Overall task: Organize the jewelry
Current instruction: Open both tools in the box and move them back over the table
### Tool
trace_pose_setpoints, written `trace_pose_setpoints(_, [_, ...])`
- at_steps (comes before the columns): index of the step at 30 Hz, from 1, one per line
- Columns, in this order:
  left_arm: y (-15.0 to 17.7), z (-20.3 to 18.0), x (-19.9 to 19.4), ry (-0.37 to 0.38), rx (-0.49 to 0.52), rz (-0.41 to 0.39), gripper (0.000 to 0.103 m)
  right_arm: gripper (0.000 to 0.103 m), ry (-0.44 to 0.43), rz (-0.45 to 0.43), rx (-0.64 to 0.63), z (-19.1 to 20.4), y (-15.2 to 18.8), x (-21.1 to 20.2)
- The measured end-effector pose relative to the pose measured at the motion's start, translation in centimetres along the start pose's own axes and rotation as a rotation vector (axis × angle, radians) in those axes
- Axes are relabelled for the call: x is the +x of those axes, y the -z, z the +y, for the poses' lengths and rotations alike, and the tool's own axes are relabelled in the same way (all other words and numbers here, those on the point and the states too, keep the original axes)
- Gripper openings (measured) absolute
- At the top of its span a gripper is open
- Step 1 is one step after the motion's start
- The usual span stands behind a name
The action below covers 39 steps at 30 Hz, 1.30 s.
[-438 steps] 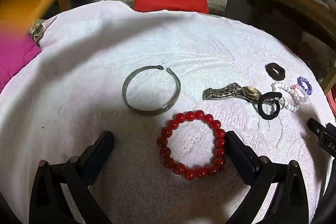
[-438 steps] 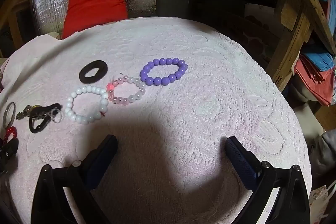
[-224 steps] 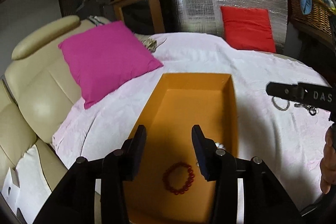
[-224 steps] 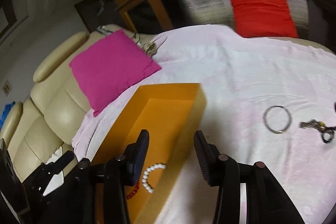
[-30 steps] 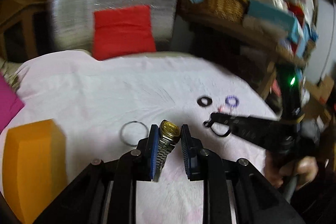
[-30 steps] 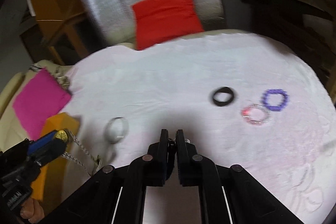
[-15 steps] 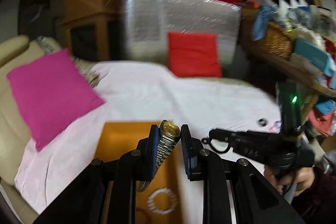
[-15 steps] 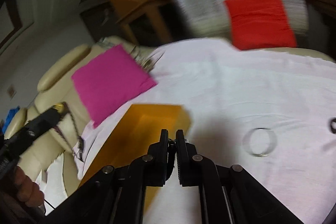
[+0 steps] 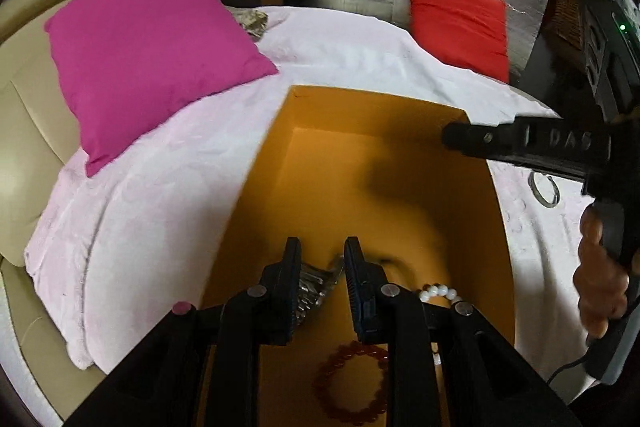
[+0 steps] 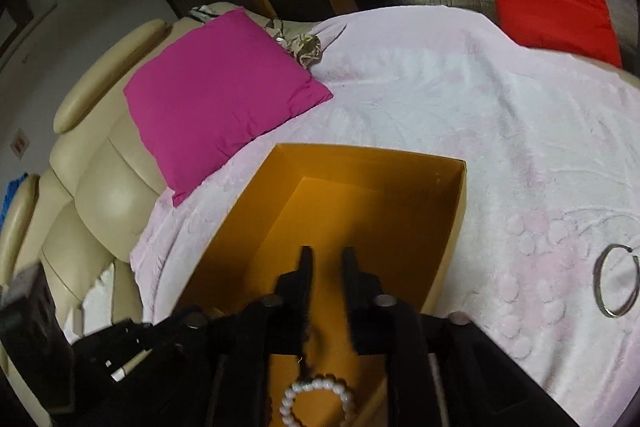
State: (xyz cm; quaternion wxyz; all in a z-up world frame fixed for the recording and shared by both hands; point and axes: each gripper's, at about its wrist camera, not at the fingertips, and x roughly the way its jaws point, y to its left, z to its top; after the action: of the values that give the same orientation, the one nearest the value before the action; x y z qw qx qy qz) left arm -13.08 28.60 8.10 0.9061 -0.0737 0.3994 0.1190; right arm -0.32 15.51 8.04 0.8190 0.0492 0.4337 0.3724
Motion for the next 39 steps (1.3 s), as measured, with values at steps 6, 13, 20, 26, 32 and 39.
trace_pose_setpoints(6, [-0.8, -2.3, -2.8, -0.001, 0.061, -0.068, 0.023, 0.032, 0.030, -0.093, 0.046, -2.7, 0.5, -4.4])
trace_pose_setpoints(13, [-1.0, -10.4, -5.3, 0.090, 0.171, -0.137, 0.053, 0.032, 0.106, -0.141, 0.127, -8.0, 3.2, -10.9])
trace_pose_setpoints(20, [-0.7, -18.4, -5.0, 0.100, 0.223, -0.155, 0.065, 0.032, 0.192, -0.168, 0.214, -15.6, 6.1, -17.6])
trace_pose_setpoints(26, [-0.2, -22.8, -1.8, 0.059, 0.212, -0.121, 0.065, 0.032, 0.208, -0.223, 0.382, -23.9, 7.8, -22.6])
trace_pose_setpoints(32, [0.2, -25.8, 1.1, 0.035, 0.216, -0.062, 0.065, 0.032, 0.229, -0.245, 0.488, -29.4, 8.8, -26.3])
trace_pose_setpoints(39, [0.1, -30.0, 2.7, 0.068, 0.235, -0.061, 0.065, 0.032, 0.287, -0.288, 0.619, -35.5, 11.1, -30.6])
